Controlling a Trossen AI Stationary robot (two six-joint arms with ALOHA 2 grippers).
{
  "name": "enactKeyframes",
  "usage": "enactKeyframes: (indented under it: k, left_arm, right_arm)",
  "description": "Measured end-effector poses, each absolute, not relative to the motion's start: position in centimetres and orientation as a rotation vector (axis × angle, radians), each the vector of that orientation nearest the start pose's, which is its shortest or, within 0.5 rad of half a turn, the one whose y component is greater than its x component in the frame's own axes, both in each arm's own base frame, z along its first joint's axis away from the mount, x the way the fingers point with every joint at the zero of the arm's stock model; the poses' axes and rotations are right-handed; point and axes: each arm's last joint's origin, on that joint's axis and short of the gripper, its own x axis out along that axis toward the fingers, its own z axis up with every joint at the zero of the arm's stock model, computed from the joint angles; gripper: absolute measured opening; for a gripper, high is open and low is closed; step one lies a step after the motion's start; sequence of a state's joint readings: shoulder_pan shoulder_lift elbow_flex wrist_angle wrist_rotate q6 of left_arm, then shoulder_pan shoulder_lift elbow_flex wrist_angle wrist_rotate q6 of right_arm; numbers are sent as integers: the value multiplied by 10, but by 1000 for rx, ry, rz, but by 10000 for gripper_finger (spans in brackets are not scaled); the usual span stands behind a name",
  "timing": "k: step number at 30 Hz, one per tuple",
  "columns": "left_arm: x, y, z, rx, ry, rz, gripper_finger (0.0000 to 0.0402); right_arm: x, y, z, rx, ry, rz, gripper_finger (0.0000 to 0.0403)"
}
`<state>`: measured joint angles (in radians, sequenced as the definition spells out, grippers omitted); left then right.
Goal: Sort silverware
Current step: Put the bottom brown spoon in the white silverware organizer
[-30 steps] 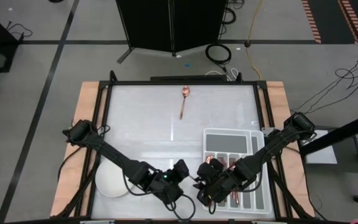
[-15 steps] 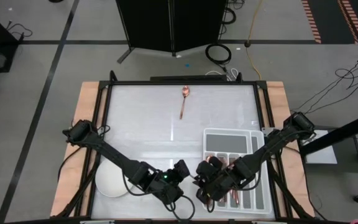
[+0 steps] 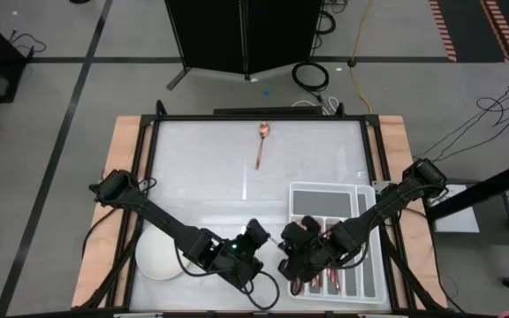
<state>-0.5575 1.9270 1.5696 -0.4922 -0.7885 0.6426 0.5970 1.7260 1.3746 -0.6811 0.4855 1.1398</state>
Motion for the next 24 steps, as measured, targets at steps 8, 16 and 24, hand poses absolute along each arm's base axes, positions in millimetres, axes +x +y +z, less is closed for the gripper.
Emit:
enactKeyframes:
  k: [8, 16, 24]
  left_arm:
    - [344, -188, 275, 913, 798, -20, 139]
    - [317, -140, 278, 605, 810, 13, 138]
    - [301, -112, 269, 436, 662, -64, 138]
  right_arm:
    - [255, 196, 248, 652, 745, -811, 1]
    - [201, 238, 234, 810, 647, -942, 0]
    - [201, 256, 206, 809, 800, -995, 0]
